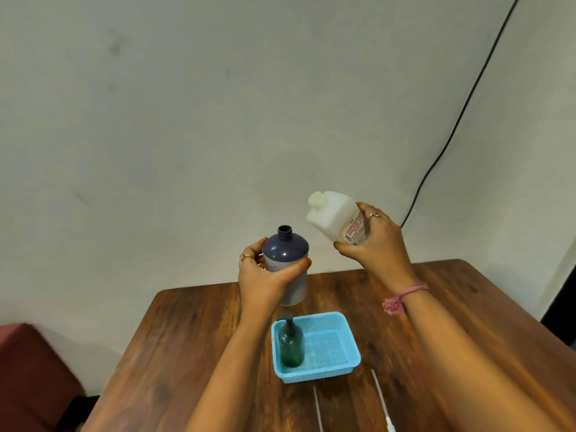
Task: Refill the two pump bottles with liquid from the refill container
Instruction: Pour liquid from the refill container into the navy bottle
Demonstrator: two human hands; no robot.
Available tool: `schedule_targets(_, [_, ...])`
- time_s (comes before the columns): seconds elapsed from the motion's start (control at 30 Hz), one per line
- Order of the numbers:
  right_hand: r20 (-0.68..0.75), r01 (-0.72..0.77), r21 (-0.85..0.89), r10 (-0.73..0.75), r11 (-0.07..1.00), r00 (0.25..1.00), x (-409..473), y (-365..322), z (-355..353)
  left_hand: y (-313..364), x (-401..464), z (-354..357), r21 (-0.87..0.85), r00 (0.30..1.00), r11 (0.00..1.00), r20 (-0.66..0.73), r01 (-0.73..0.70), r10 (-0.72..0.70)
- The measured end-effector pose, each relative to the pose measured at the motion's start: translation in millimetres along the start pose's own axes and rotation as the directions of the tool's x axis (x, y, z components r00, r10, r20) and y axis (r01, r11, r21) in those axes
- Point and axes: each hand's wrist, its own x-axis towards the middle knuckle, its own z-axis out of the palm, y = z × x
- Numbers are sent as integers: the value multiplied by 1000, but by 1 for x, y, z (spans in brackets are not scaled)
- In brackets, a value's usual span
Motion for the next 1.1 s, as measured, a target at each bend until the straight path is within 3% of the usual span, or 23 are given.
schedule_targets(0.43, [28,-384,161,384,909,923,-93,11,51,-65,-49,-43,81,976,990,171,119,-132])
schedule_targets(0.7, [9,-560,141,564,817,825,-166,26,78,-114,-85,-70,144,925,960,265,241,-272])
schedule_targets(0.87, [-33,-679,170,693,714,720,-224,36,94,-153,-117,-82,182,906,937,254,298,-338])
schedule_targets(1.1, [-56,-766,143,778,627,626,-278,52,105,-196,-154,-83,186,859,904,287,384,-424])
